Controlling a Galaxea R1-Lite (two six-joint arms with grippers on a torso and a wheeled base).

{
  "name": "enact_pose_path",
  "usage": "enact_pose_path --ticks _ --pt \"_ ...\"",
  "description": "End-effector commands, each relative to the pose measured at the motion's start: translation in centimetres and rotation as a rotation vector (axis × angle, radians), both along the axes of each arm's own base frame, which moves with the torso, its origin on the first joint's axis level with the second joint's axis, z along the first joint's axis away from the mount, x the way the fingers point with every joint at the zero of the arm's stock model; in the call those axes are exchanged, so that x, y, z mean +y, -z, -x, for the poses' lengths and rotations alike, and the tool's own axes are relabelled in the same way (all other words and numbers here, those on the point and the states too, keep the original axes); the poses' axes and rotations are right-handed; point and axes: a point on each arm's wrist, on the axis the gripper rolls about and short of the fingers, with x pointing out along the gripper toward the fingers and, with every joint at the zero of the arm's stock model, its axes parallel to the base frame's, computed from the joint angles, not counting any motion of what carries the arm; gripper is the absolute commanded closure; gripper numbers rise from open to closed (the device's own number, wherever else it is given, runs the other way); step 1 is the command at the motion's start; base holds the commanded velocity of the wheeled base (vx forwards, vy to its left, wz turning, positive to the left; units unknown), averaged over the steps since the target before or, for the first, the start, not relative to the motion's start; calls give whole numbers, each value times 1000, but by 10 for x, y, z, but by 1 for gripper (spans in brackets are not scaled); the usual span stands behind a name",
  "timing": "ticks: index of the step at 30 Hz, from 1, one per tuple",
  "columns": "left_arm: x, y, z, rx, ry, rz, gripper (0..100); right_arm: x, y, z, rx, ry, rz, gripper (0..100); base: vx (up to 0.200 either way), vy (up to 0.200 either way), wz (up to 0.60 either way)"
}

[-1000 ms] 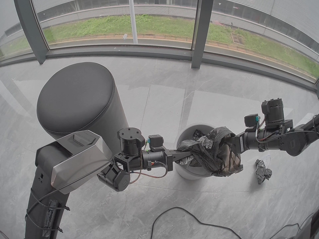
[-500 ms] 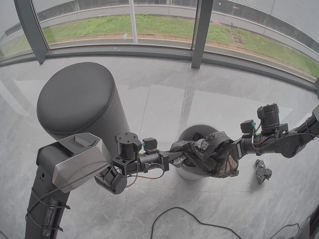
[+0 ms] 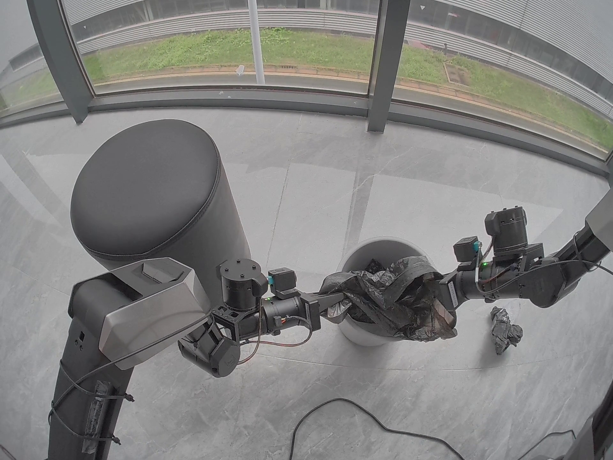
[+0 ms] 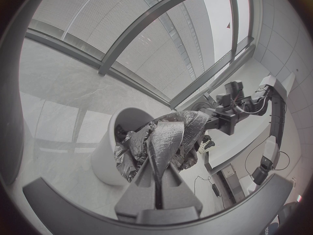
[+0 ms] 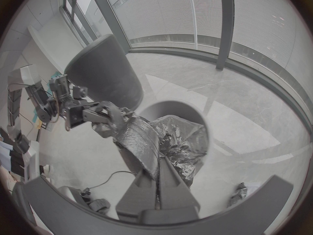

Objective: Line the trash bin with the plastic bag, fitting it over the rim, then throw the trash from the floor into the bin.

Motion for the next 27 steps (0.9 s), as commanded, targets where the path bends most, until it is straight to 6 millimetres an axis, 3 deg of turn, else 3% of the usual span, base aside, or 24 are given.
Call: enact_pose_path --ticks 1,2,4,13,20,27 --pt "-8 -9 -2 -27 16 22 100 -26 2 -7 -16 47 32 100 0 0 0" --pt "-9 -22 2 -34 24 40 100 -40 2 -10 -30 67 57 100 0 0 0" --pt "-7 -32 7 -31 29 50 100 -47 3 -11 -31 81 63 100 0 0 0" --pt "2 -52 33 119 57 100 100 -45 -6 -23 -58 67 71 100 0 0 0" --pt "10 -34 41 200 84 72 100 -38 -4 -14 26 39 89 100 0 0 0" --pt "13 0 45 246 92 25 100 -28 8 -5 94 1 108 100 0 0 0"
